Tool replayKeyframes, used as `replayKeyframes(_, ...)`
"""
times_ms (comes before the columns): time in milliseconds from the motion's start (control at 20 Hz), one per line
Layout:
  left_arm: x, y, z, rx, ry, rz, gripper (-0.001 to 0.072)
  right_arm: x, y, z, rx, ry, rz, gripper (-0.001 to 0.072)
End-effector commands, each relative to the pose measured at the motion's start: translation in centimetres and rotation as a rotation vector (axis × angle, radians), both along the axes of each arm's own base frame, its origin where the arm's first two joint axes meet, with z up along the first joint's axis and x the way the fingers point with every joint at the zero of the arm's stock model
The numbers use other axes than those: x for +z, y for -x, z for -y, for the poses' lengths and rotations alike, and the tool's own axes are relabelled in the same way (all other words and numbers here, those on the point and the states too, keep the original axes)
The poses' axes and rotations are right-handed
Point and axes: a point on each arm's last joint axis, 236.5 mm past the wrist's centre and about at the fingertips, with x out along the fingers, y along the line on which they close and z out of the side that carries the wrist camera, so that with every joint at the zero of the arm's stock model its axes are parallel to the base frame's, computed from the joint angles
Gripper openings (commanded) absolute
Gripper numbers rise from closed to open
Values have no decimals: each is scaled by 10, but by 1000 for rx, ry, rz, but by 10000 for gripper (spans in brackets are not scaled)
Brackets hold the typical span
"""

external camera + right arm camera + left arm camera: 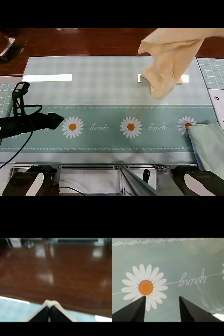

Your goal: Fold the shirts.

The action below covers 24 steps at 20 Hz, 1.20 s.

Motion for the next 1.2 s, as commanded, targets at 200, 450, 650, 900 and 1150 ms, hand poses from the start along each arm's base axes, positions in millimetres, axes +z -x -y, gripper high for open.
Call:
replayKeyframes(200, 11, -18, -5, 120, 59, 97, 507, 29, 91, -92, 331, 19, 45, 21)
replayKeyframes(450, 11, -18, -5, 120, 60, 97, 507, -92, 98, -204, 601, 39, -287, 21)
replayKeyframes(650, 11, -18, -5, 120, 60, 96, 507, -209, 101, -289, 690, 51, -502, 21)
replayKeyframes(900, 11, -18, -5, 119, 60, 93, 507, -307, 96, -344, 688, 32, -735, 22)
replayKeyframes(1150, 7, -11, -2, 105, 59, 64, 507, -310, 51, -299, 563, 3, -759, 416)
